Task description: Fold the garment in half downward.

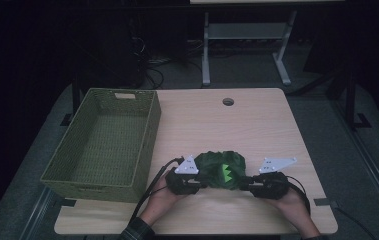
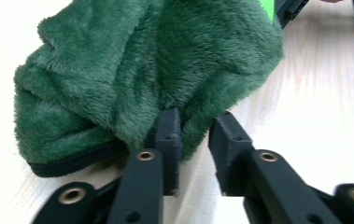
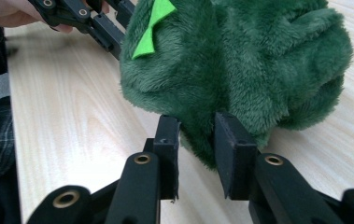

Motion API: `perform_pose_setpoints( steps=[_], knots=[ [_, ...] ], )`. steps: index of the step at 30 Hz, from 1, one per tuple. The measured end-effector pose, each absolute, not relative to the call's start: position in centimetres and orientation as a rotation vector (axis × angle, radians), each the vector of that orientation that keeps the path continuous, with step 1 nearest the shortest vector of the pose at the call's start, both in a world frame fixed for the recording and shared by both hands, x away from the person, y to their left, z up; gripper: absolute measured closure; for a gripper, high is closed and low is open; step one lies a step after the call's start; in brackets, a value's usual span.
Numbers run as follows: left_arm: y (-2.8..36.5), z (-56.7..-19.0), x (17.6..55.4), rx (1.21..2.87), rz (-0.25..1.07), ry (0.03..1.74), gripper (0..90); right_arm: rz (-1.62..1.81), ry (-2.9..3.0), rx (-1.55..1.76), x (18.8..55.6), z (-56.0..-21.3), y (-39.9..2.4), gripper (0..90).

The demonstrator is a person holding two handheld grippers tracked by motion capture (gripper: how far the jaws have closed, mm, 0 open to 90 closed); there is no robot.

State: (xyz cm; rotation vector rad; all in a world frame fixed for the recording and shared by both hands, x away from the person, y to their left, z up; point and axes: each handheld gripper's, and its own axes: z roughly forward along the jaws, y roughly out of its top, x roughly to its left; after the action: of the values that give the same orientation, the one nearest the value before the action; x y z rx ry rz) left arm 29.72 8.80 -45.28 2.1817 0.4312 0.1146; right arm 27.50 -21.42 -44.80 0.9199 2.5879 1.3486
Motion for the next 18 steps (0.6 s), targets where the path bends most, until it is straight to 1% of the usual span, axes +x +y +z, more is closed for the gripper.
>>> perform_pose_setpoints(
  steps=[4, 7, 11, 13, 14, 18],
  knots=[
    [9.1, -44.8, 29.1, 2.171, 0.120, 0.430, 65.0, 1.360, 2.579, 0.912, 26.8, -44.4, -21.7, 66.8],
    [9.4, -44.6, 28.8, 2.171, 0.120, 0.435, 63.3, 1.350, 2.587, 0.915, 26.3, -44.4, -21.9, 65.2],
    [9.8, -44.3, 28.6, 2.162, 0.127, 0.442, 62.8, 1.357, 2.572, 0.927, 25.9, -44.2, -22.4, 67.4],
    [10.0, -43.9, 28.5, 2.152, 0.136, 0.446, 63.0, 1.369, 2.558, 0.928, 25.9, -43.9, -22.6, 70.3],
    [10.1, -43.6, 28.5, 2.147, 0.139, 0.447, 64.3, 1.377, 2.544, 0.927, 26.0, -43.6, -22.6, 72.6],
    [9.8, -42.1, 29.3, 2.120, 0.159, 0.456, 75.0, 1.382, 2.492, 0.969, 27.2, -42.6, -22.5, 81.4]
  ],
)
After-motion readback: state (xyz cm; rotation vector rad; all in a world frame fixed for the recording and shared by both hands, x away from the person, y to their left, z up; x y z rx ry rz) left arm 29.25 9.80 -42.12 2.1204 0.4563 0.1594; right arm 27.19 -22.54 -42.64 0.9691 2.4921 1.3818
